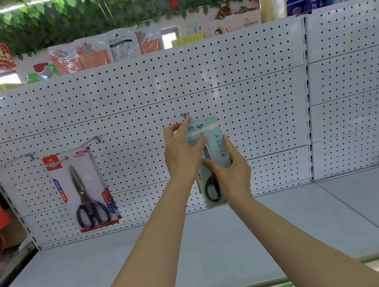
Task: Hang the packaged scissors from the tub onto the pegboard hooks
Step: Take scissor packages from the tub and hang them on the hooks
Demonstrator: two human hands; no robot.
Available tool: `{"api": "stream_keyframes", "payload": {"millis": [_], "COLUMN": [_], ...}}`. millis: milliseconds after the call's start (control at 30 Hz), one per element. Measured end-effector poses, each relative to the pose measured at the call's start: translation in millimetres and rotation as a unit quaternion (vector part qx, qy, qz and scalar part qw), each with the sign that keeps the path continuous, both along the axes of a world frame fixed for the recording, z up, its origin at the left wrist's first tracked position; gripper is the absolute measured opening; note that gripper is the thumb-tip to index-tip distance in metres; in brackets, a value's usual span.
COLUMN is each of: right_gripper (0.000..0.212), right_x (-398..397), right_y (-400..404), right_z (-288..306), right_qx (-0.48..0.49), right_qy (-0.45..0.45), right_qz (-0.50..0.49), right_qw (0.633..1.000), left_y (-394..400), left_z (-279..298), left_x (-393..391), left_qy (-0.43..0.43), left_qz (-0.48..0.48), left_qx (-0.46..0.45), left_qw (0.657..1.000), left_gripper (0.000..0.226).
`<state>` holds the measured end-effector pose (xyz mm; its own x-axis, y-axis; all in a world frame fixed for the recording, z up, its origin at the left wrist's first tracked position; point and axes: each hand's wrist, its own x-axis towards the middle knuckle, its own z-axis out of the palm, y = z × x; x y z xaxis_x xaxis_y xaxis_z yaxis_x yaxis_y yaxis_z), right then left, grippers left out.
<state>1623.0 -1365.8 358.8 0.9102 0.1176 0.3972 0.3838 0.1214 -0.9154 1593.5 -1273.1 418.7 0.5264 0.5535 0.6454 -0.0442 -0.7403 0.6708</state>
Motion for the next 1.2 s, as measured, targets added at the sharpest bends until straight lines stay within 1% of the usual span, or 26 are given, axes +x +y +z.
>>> {"api": "stream_keyframes", "payload": {"millis": [167,267,367,500,533,633,733,833,933,1033,1100,1200], "right_gripper": [0.066,0.064,0.065,0.055,0.055,0.066,0.068,0.065,0.062,0.06,0.06,0.06], "right_x": [12,20,24,23,22,19,13,2,-6,-12,-15,-20], "right_y": [10,12,12,-2,-6,-18,-39,-69,-100,-136,-161,-201], "right_z": [-7,-12,-15,-13,-13,-13,-13,-10,-10,-9,-9,-19], "right_qx": [-0.051,-0.071,-0.093,-0.134,-0.144,-0.193,-0.263,-0.319,-0.341,-0.352,-0.371,-0.397], "right_qy": [-0.022,-0.028,-0.029,-0.053,-0.055,-0.072,-0.133,-0.214,-0.295,-0.342,-0.365,-0.377], "right_qz": [-0.022,-0.02,-0.012,-0.009,-0.01,-0.041,-0.1,-0.162,-0.233,-0.285,-0.304,-0.319], "right_qw": [0.998,0.997,0.995,0.989,0.988,0.978,0.951,0.909,0.862,0.823,0.798,0.773], "left_y": [11,15,17,22,23,27,26,16,-7,-43,-70,-111], "left_z": [-5,-8,-9,-9,-9,-11,-19,-26,-30,-34,-39,-56], "left_x": [7,9,8,3,0,-8,-19,-34,-48,-56,-55,-50], "left_qy": [0.021,0.024,0.026,0.023,0.023,0.02,0.047,0.064,0.024,-0.018,-0.018,0.006], "left_qz": [0.007,0.004,-0.012,-0.045,-0.047,-0.045,-0.026,0.019,0.053,0.035,0.021,-0.024], "left_qx": [0.031,0.035,0.035,0.036,0.039,0.046,0.088,0.16,0.249,0.335,0.376,0.378], "left_qw": [0.999,0.999,0.999,0.998,0.998,0.998,0.995,0.985,0.967,0.941,0.926,0.925], "left_gripper": [0.065,0.067,0.069,0.072,0.074,0.079,0.081,0.081,0.073,0.066,0.064,0.065]}}
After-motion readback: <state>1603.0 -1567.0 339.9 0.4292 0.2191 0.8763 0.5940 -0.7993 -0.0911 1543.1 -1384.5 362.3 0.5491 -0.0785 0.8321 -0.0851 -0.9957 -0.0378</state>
